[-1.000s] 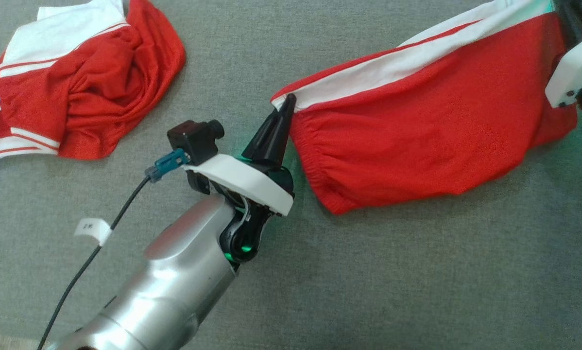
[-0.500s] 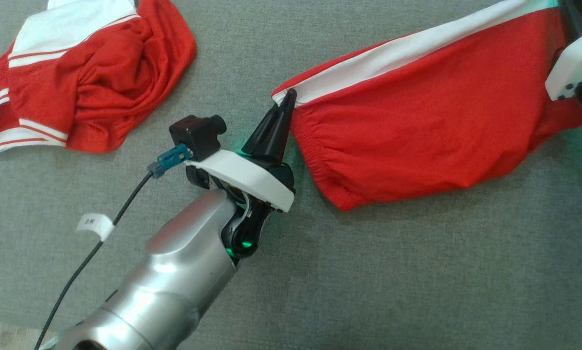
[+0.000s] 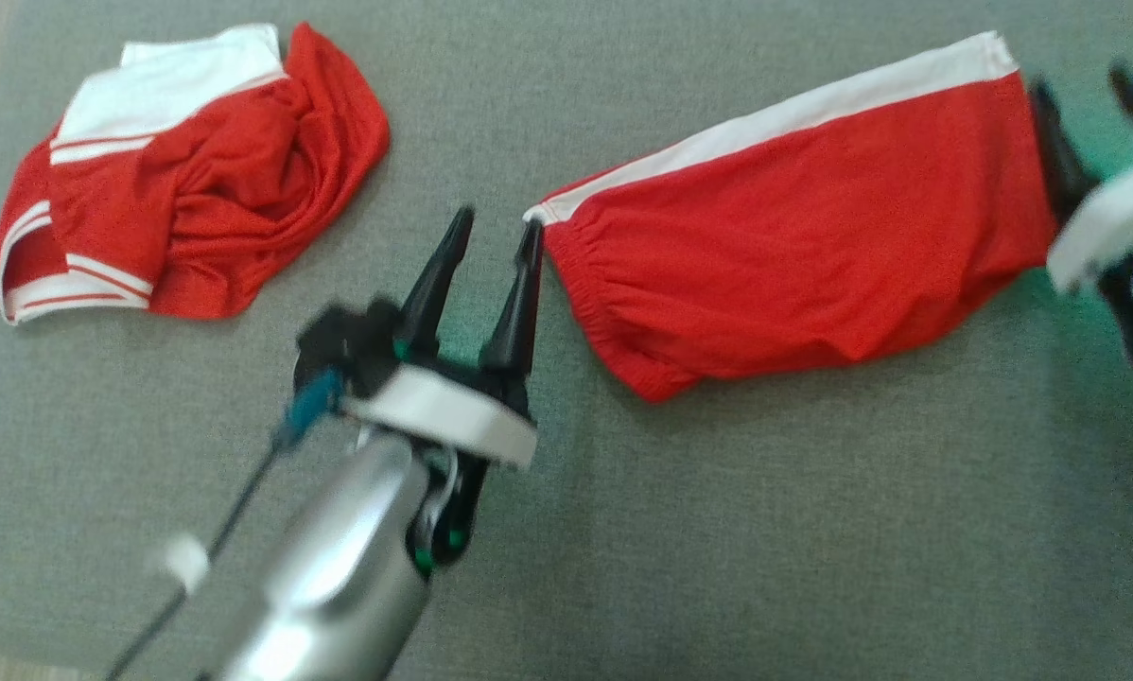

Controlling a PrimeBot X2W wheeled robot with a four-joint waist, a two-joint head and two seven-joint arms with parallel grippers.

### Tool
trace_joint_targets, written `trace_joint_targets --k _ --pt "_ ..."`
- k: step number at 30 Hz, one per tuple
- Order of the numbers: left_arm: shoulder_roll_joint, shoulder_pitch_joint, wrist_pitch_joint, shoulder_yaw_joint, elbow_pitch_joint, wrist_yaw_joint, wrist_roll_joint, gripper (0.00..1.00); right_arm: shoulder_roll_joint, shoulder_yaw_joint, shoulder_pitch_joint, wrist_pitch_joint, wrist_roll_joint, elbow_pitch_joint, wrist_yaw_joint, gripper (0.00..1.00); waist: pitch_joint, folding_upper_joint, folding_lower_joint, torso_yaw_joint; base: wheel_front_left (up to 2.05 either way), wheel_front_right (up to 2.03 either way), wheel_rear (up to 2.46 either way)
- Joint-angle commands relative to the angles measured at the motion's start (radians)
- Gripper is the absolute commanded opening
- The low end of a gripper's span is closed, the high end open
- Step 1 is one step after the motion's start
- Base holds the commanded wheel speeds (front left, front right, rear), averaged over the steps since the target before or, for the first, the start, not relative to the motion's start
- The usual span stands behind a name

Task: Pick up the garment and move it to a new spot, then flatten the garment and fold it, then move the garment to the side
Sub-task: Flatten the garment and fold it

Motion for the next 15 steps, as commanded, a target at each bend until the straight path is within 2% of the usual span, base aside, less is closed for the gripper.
trace_joint_targets --k 1,4,8,12,15 --pt "0.022 0.011 -0.008 0.043 -0.043 0.011 0.027 1.0 -0.02 0.006 0.03 -0.008 0.011 -0.023 -0.001 1.0 -0.026 0.0 0.0001 -0.004 0.0 0.0 0.0" --pt "0.016 0.125 -0.008 0.1 -0.153 0.07 0.166 1.0 -0.037 -0.021 0.103 -0.013 0.044 -0.026 -0.001 1.0 -0.052 0.0 0.0001 0.005 0.0 0.0 0.0" --pt "-0.008 0.256 -0.008 0.165 -0.276 0.122 0.28 1.0 -0.049 -0.064 0.159 -0.035 0.057 -0.012 -0.001 1.0 -0.071 0.0 0.0001 0.034 0.0 0.0 0.0" --pt "-0.026 0.343 -0.008 0.193 -0.361 0.148 0.364 1.0 -0.036 -0.098 0.164 -0.034 0.049 0.036 -0.001 1.0 -0.073 0.0 0.0001 0.077 0.0 0.0 0.0" --pt "-0.032 0.388 -0.008 0.19 -0.392 0.149 0.397 1.0 -0.032 -0.122 0.148 -0.025 0.031 0.09 -0.001 1.0 -0.065 0.0 0.0001 0.115 0.0 0.0 0.0"
